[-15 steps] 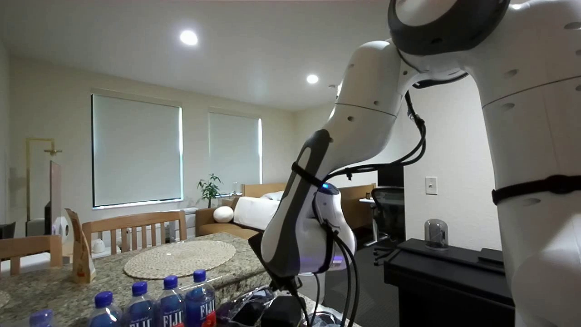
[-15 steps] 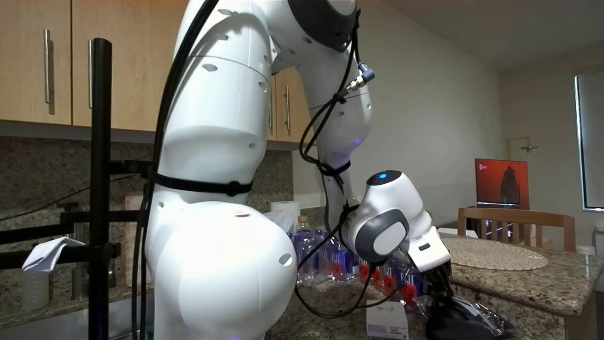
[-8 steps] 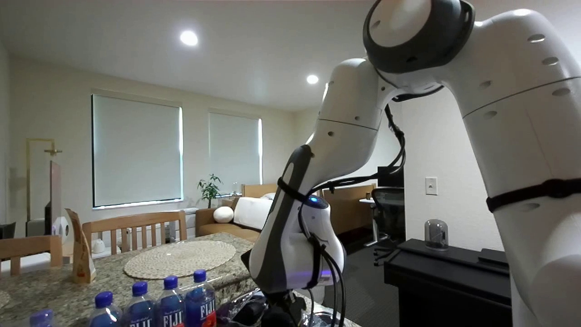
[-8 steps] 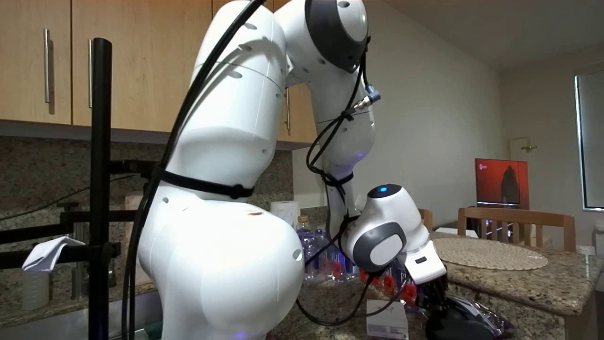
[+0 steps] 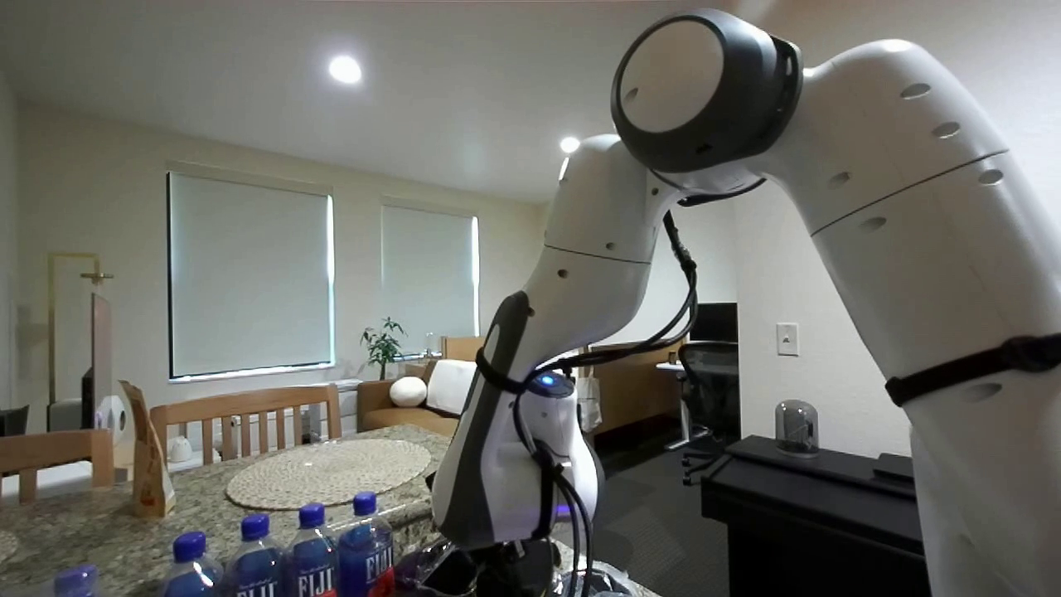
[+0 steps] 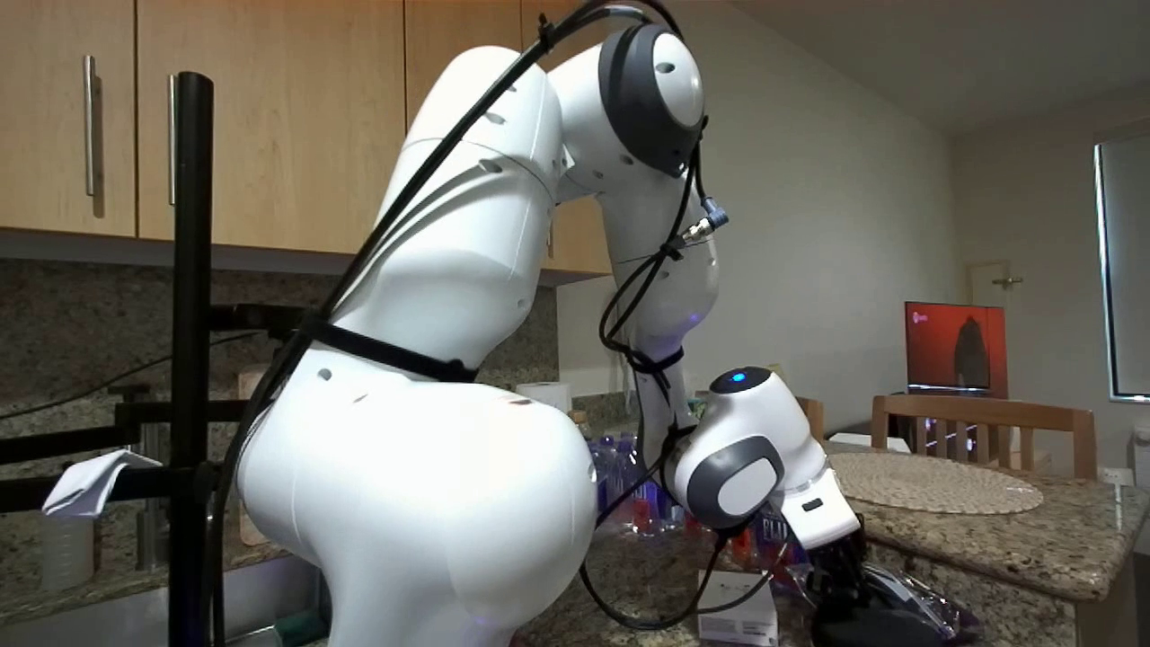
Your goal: Remove the black object from the purse and put it on the counter
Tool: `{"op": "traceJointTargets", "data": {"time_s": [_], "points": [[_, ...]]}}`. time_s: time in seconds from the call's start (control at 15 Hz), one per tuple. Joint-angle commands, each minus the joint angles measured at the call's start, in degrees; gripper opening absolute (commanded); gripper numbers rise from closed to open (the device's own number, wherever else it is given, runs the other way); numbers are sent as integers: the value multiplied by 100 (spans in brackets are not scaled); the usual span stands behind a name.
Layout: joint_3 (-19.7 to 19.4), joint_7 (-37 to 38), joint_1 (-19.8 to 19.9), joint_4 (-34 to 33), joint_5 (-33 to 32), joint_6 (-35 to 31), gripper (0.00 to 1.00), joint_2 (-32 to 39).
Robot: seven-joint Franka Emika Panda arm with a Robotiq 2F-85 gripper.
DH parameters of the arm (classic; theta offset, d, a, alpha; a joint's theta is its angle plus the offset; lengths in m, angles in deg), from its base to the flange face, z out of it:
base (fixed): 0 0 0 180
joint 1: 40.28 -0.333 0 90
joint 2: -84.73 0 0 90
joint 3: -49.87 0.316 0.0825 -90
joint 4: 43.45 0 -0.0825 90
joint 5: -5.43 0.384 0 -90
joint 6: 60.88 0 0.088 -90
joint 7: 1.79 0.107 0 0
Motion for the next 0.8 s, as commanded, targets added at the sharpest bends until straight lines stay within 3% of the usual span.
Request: {"op": "traceJointTargets", "data": {"time_s": [0.0, 0.27, 0.53, 0.67, 0.73], "points": [[-430, -163, -479, -220, 240, 0, 9, 233], [-760, -91, -856, -359, 140, 0, 9, 302], [-1348, -44, -1548, -628, 64, -2, 8, 220], [-1253, 60, -1513, -655, -72, -2, 8, 226], [-975, 142, -1269, -601, -233, -1, 8, 202]]}}
